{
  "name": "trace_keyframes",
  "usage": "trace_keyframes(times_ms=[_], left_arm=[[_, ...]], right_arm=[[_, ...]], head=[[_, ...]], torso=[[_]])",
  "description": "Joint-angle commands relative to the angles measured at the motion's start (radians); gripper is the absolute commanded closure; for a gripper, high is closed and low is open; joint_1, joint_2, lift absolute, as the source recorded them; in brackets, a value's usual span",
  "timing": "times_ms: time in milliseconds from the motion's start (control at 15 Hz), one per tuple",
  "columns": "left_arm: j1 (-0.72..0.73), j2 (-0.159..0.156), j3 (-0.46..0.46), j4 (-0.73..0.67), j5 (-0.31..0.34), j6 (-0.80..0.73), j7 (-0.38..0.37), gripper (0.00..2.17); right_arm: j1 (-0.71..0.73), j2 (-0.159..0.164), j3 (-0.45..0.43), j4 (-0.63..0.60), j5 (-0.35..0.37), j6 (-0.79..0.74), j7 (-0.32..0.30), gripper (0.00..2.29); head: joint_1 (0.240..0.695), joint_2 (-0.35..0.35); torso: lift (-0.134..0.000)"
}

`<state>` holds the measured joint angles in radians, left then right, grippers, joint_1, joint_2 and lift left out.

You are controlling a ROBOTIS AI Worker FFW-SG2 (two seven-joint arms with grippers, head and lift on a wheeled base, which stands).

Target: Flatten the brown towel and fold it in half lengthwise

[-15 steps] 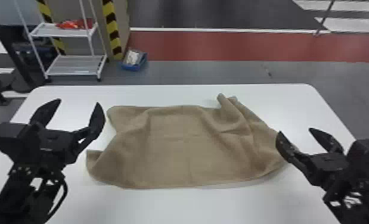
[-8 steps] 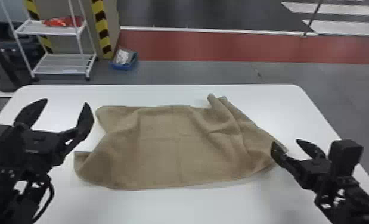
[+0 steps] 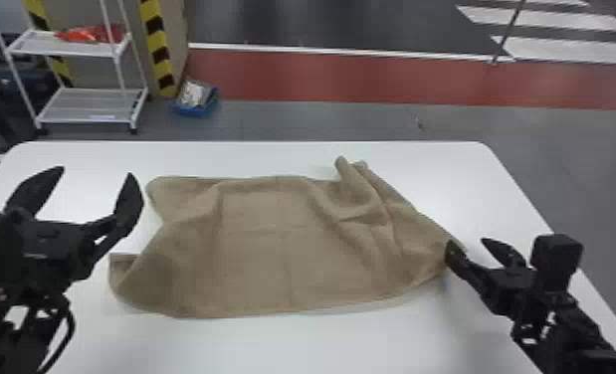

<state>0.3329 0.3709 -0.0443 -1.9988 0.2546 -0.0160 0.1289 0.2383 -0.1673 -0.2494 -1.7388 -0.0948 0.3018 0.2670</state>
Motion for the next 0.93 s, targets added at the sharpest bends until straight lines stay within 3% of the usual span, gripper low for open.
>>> trace_keyframes(times_ms=[0,133,333,867], left_arm=[[0.001,-0.001,0.001,0.003,0.0,0.0,0.0,0.09],[0.001,-0.001,0.003,0.003,0.0,0.0,0.0,0.09],[0.0,-0.003,0.001,0.003,0.0,0.0,-0.002,0.09],[-0.002,-0.004,0.0,0.012,0.002,0.0,-0.002,0.09]], right_arm=[[-0.019,0.002,0.002,0.019,0.018,0.026,0.0,0.5],[-0.025,0.0,0.002,0.022,0.024,0.072,0.001,0.9],[-0.017,0.002,-0.001,-0.01,0.02,0.106,0.006,1.68],[0.019,0.017,0.079,-0.344,0.021,0.268,0.006,1.72]], head=[[0.695,-0.104],[0.695,-0.105],[0.695,-0.107],[0.695,-0.057]], torso=[[-0.128],[-0.128],[-0.128],[-0.128]])
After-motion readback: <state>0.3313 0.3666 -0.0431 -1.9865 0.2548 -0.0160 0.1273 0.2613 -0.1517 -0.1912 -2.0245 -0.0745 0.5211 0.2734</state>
